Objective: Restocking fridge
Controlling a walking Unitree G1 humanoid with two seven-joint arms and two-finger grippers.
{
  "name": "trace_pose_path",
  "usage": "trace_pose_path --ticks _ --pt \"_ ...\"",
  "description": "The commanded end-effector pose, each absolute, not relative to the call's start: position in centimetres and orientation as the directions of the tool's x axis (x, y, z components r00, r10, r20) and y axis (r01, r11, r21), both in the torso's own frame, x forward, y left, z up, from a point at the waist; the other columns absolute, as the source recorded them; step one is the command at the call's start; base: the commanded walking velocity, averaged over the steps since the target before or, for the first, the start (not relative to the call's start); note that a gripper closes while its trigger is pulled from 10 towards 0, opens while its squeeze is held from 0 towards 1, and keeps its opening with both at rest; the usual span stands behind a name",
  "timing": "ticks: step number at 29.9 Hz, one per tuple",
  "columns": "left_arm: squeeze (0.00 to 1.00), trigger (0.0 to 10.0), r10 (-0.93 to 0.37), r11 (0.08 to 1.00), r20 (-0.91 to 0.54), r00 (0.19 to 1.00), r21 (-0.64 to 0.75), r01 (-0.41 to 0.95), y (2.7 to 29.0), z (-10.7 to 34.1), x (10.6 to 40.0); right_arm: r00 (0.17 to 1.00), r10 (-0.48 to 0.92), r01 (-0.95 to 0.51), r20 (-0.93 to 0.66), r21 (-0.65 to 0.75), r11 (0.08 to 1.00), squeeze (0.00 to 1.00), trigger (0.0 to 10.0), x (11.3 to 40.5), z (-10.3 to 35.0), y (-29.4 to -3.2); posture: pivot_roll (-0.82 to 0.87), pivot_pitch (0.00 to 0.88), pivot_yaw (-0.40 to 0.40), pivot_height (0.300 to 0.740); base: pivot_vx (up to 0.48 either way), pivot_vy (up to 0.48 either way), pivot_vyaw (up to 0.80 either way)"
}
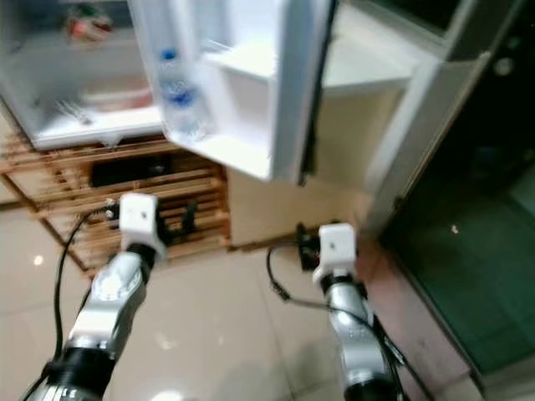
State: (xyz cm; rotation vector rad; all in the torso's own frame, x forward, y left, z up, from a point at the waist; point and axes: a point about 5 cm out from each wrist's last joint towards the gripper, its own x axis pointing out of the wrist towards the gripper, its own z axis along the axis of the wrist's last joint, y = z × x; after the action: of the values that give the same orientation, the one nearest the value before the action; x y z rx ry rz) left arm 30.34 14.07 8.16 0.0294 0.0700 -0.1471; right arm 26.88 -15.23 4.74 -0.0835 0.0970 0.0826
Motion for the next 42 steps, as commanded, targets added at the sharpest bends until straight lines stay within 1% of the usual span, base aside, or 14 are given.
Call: trace_pose_path --ticks 1,6,8,9,10,13,14,15,24,27,29,30,34,42 --pt "0.0 10.0 -0.151 0.988 -0.053 0.987 0.012 0.152 13.6 8.5 30.5 0.993 0.056 -0.066 -0.1 -0.096 0.993 0.0 10.0 27.0 4.7 -15.9 -0.04 0.0 0.007 0.74 0.292 -0.379 0.0" --pt "0.0 10.0 -0.123 0.992 -0.064 0.99 -0.027 0.121 14.2 8.3 30.4 0.994 0.058 -0.068 -0.094 -0.109 0.992 0.0 10.0 27.5 4.9 -16.1 -0.04 0.0 0.006 0.74 0.402 -0.053 0.0" --pt "0.0 10.0 -0.104 0.994 -0.08 0.991 -0.042 0.101 14.6 8.0 30.4 0.997 0.039 -0.047 -0.07 -0.125 0.991 0.0 10.0 28.8 5.8 -16.7 -0.03 0.0 0.008 0.74 0.0 0.0 0.0" --pt "0.0 10.0 -0.104 0.994 -0.08 0.991 -0.042 0.101 14.6 8.0 30.4 0.997 0.039 -0.047 -0.07 -0.125 0.991 0.0 10.0 28.8 5.8 -16.7 -0.03 0.0 0.008 0.74 0.0 0.0 0.0" --pt "0.0 10.0 -0.1 0.995 -0.082 0.992 -0.039 0.097 14.6 7.9 30.4 0.999 0.028 -0.034 -0.047 -0.139 0.99 0.0 10.0 30.0 6.7 -17.3 -0.03 0.0 0.008 0.74 0.0 0.0 0.0" --pt "0.0 10.0 -0.101 0.995 -0.074 0.992 -0.03 0.099 14.6 8.0 30.3 1.0 0.012 -0.014 -0.014 -0.149 0.989 0.0 10.0 31.6 8.2 -18.1 -0.02 0.0 0.003 0.74 0.0 0.0 0.0" --pt "0.0 10.0 -0.102 0.995 -0.065 0.993 -0.009 0.102 14.6 8.1 30.3 1.0 0.012 -0.012 -0.002 -0.158 0.987 0.0 10.0 32.3 8.8 -18.3 -0.02 0.0 0.001 0.74 0.0 0.368 0.0" --pt "0.0 10.0 -0.102 0.995 -0.065 0.993 -0.009 0.102 14.6 8.1 30.3 1.0 0.012 -0.012 -0.002 -0.158 0.987 0.0 10.0 32.3 8.8 -18.3 -0.02 0.0 0.001 0.74 0.0 0.368 0.0" --pt "0.0 10.0 -0.09 0.996 -0.064 0.994 -0.032 0.088 14.6 8.0 30.2 1.0 -0.011 0.011 0.002 -0.196 0.981 0.0 10.0 35.0 10.4 -19.2 -0.01 0.0 -0.001 0.74 0.0 0.48 0.0" --pt "0.0 10.0 -0.092 0.995 -0.068 0.993 -0.032 0.09 14.5 8.0 30.2 1.0 -0.014 0.015 0.005 -0.202 0.979 0.0 10.0 35.4 10.7 -19.3 -0.01 0.0 -0.001 0.74 0.0 0.48 0.0" --pt "0.0 10.0 -0.098 0.995 -0.071 0.993 -0.024 0.097 14.4 7.9 30.2 1.0 -0.009 0.014 0.021 -0.215 0.976 0.0 10.0 36.2 11.7 -19.1 0.0 0.0 -0.003 0.74 0.0 0.48 0.0" --pt "0.0 10.0 -0.102 0.995 -0.077 0.992 -0.021 0.101 14.3 7.9 30.3 0.999 -0.002 0.011 0.039 -0.218 0.976 0.0 10.0 36.9 12.7 -18.8 0.0 0.0 -0.003 0.74 0.0 0.0 0.0" --pt "0.0 10.0 -0.105 0.994 -0.076 0.992 -0.017 0.104 14.3 7.9 30.2 0.999 -0.004 0.015 0.047 -0.233 0.972 0.0 10.0 37.5 13.4 -18.7 0.01 0.0 -0.002 0.74 0.0 0.0 0.0" --pt "0.0 10.0 -0.111 0.994 -0.077 0.991 -0.003 0.111 15.0 7.9 29.4 0.989 -0.137 0.146 0.049 -0.34 0.929 0.0 10.0 38.7 15.1 -20.6 0.04 0.0 0.012 0.74 0.0 0.0 0.0"
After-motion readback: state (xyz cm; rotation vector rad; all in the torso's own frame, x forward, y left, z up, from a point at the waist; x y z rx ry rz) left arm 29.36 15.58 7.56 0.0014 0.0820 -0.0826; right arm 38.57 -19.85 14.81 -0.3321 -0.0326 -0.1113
